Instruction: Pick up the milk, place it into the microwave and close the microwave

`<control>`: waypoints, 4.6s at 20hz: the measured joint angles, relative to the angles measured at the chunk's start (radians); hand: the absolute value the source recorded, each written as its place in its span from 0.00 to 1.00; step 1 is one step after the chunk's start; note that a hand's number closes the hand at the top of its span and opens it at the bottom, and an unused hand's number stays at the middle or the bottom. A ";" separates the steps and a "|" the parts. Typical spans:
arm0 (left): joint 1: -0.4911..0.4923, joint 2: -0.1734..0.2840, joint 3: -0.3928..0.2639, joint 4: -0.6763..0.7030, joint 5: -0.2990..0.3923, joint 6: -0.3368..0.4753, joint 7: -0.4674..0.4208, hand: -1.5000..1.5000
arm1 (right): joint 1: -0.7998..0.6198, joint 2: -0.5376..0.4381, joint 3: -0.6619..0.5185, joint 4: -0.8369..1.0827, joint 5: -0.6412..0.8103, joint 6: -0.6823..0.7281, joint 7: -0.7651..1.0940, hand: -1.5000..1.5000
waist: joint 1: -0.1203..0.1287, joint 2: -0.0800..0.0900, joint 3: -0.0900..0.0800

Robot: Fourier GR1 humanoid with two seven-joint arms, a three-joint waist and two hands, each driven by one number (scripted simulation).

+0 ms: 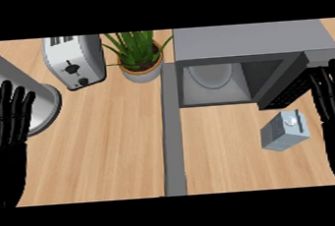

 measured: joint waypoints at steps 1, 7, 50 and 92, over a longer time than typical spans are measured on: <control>-0.019 0.007 0.005 -0.014 0.003 0.000 0.026 0.00 | 0.005 0.000 -0.003 -0.005 -0.009 0.006 0.000 0.00 | -0.001 0.001 -0.004; -0.058 0.026 0.053 0.005 0.086 -0.050 0.043 0.00 | -0.064 -0.012 -0.018 -0.031 -0.115 0.045 0.113 0.00 | 0.000 0.005 -0.015; 0.289 -0.025 0.315 -0.104 0.446 -0.368 0.016 0.00 | 0.014 -0.022 -0.214 0.420 -0.149 0.154 -0.114 0.00 | 0.000 0.006 -0.018; 0.328 -0.080 0.333 -0.113 0.444 -0.449 0.010 0.00 | -0.255 -0.202 -0.317 1.451 0.022 0.354 -0.779 0.00 | 0.011 0.006 -0.019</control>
